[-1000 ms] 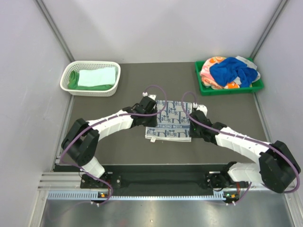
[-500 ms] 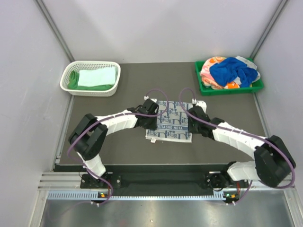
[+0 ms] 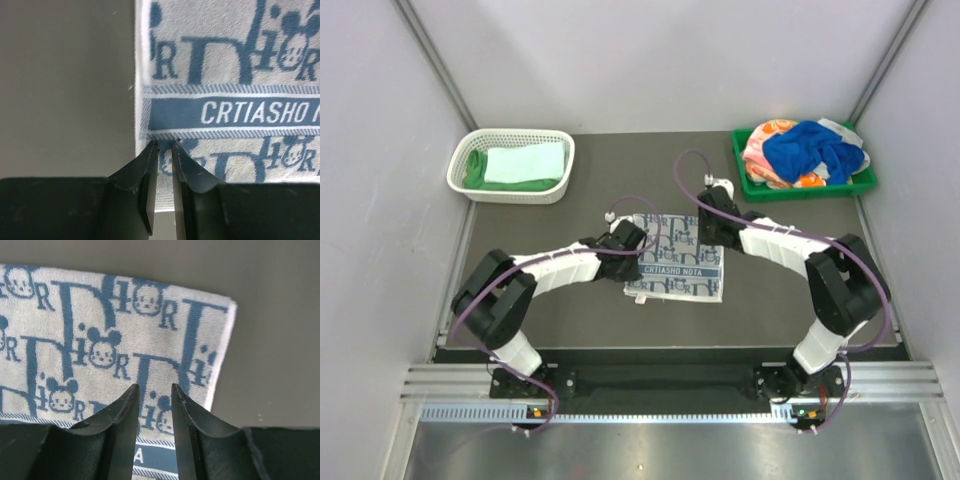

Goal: Fold and stack the towels
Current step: Fold the towel

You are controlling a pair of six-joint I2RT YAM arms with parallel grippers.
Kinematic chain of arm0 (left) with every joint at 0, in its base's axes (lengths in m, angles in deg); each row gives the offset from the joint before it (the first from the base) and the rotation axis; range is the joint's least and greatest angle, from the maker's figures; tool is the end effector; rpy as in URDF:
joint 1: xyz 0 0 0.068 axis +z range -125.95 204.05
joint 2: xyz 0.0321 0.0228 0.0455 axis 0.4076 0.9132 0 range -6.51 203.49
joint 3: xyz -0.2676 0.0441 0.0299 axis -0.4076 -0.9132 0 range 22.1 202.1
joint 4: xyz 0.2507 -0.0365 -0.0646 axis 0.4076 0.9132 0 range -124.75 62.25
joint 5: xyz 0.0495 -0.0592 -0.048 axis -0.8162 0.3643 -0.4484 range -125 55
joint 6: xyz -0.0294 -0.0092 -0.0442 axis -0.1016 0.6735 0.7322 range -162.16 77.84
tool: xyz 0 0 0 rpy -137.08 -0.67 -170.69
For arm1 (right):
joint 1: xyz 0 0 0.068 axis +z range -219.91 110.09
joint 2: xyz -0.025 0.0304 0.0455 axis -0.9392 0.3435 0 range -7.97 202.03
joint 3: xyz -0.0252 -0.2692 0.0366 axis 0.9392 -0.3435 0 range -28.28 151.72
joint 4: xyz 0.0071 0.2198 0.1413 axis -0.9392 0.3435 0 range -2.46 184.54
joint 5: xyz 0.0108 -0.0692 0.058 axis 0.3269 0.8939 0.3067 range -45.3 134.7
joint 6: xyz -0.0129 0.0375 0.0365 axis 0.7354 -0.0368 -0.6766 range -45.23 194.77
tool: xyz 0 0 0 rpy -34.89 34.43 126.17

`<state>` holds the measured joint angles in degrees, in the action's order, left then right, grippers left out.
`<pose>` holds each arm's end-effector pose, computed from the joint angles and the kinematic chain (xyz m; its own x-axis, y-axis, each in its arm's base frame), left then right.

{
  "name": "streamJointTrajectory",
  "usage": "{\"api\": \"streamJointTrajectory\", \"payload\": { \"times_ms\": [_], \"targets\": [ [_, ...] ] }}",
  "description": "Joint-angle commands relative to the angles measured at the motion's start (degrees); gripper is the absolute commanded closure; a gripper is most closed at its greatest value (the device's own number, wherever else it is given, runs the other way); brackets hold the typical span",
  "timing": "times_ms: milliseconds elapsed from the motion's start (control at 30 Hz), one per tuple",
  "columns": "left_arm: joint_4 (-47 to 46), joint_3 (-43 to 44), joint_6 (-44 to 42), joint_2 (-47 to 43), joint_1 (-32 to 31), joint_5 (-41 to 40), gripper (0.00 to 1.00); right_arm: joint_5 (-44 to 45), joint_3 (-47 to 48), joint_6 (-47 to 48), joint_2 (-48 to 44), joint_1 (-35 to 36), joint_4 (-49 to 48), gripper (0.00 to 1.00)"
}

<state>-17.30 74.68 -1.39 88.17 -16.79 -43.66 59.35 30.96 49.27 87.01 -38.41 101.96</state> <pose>0.2448 -0.2044 0.1629 -0.8784 -0.0941 -0.4687 0.0200 0.9724 -0.2326 0.2999 0.1732 0.1990 -0.7490 0.0296 -0.6619 -0.0497 0.9937 0.1006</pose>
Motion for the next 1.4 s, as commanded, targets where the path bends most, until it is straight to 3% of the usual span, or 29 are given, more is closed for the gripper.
{"api": "streamJointTrajectory", "payload": {
  "times_ms": [0, 400, 767, 1000, 1267, 1367],
  "targets": [
    [5.22, -3.87, 1.94, -3.79, 0.32, -2.06, 0.78, -1.12, 2.02, 0.10, 2.05, 2.85, -2.37, 0.68],
    [7.42, -11.71, 6.07, -16.00, 0.32, -1.96, 0.79, -1.65, 0.79, -2.27, 7.85, 12.43, -4.13, 0.68],
    [10.15, -1.08, 1.95, -17.25, 2.77, -5.67, 0.73, -1.92, 2.63, -2.98, 7.60, 17.18, -2.73, 0.69],
    [-0.55, 6.83, -1.22, -5.74, 8.40, -0.31, 0.76, -0.50, 5.79, -4.12, 3.64, 12.27, -1.66, 0.72],
    [-24.19, 4.99, 2.64, 3.41, 16.84, 17.07, 0.76, -18.69, 5.44, -11.14, 7.05, 6.81, -18.09, 0.88],
    [-28.16, 4.55, 4.13, 5.60, 17.20, 19.99, 0.76, -22.56, 4.57, -15.09, 9.43, 6.55, -25.29, 0.92]
  ]
}}
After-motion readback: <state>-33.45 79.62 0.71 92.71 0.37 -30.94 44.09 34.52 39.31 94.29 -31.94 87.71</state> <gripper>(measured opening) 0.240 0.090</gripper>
